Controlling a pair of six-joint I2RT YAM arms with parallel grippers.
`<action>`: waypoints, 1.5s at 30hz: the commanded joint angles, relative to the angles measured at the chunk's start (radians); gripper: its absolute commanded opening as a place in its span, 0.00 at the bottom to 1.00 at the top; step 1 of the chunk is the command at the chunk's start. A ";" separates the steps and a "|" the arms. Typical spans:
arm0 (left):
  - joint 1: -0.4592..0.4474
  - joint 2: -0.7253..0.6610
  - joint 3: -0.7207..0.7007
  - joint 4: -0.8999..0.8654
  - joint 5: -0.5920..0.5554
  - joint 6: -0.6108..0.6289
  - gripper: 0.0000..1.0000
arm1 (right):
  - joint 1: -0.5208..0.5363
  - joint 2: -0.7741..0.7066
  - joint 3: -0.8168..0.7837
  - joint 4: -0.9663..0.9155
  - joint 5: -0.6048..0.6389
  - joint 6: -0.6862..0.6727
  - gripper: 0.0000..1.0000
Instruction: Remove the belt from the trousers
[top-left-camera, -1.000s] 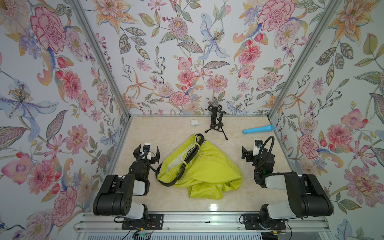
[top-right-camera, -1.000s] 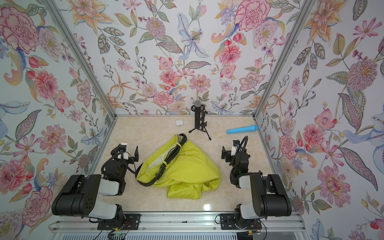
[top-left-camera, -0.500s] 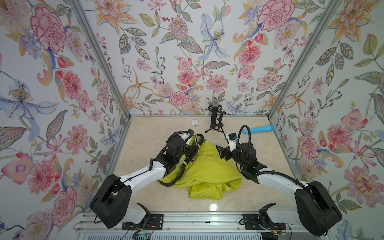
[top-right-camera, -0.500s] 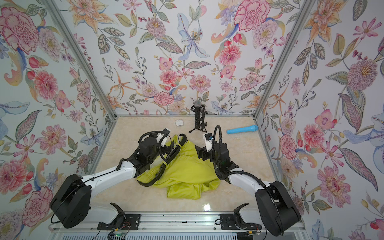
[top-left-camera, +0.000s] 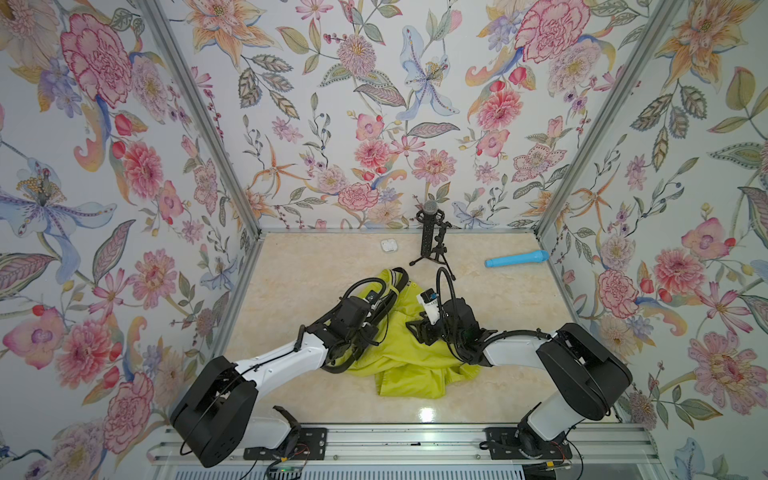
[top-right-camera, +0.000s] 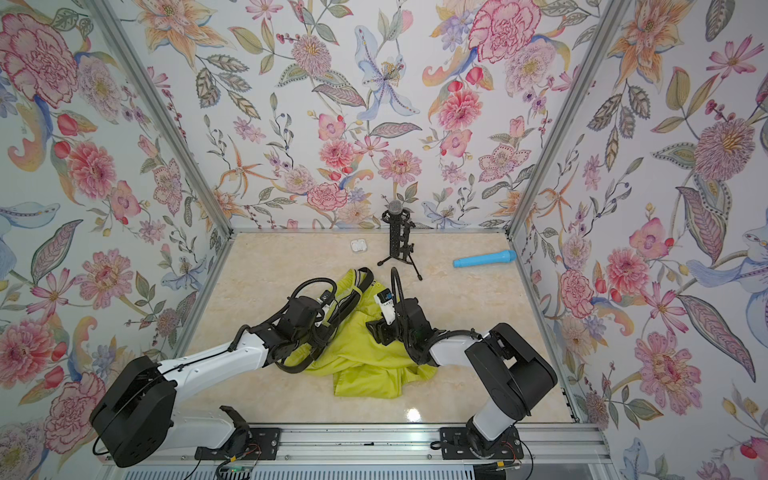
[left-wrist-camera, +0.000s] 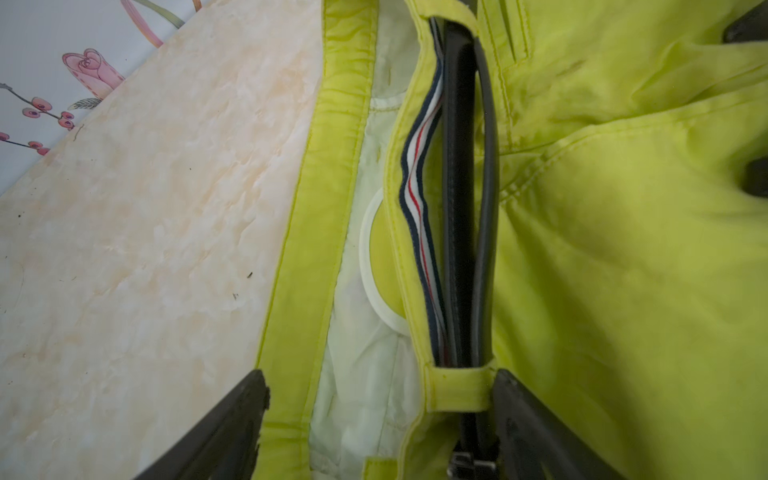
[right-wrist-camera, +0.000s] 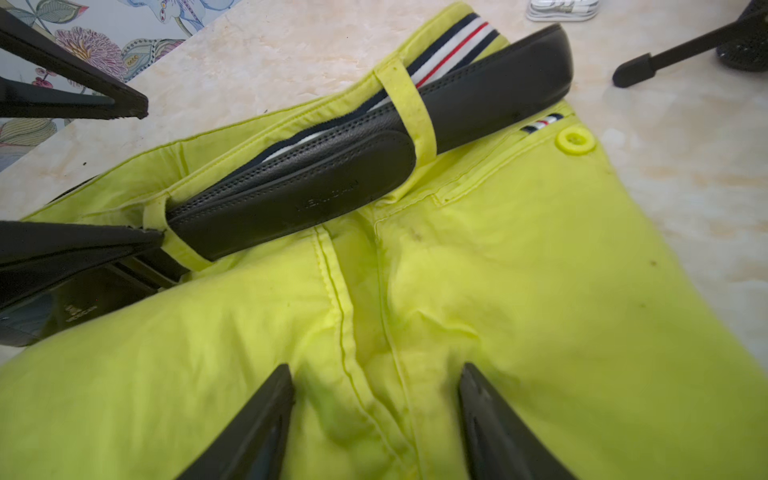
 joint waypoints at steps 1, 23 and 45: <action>0.023 -0.038 -0.001 -0.086 -0.047 0.062 0.82 | -0.011 0.007 -0.055 -0.008 0.004 0.004 0.63; -0.034 0.046 0.248 -0.503 0.169 -0.043 0.61 | -0.143 -0.018 -0.129 -0.068 0.114 0.060 0.58; -0.037 0.215 0.280 -0.370 0.379 -0.059 0.04 | -0.214 -0.122 -0.204 -0.027 0.078 0.135 0.60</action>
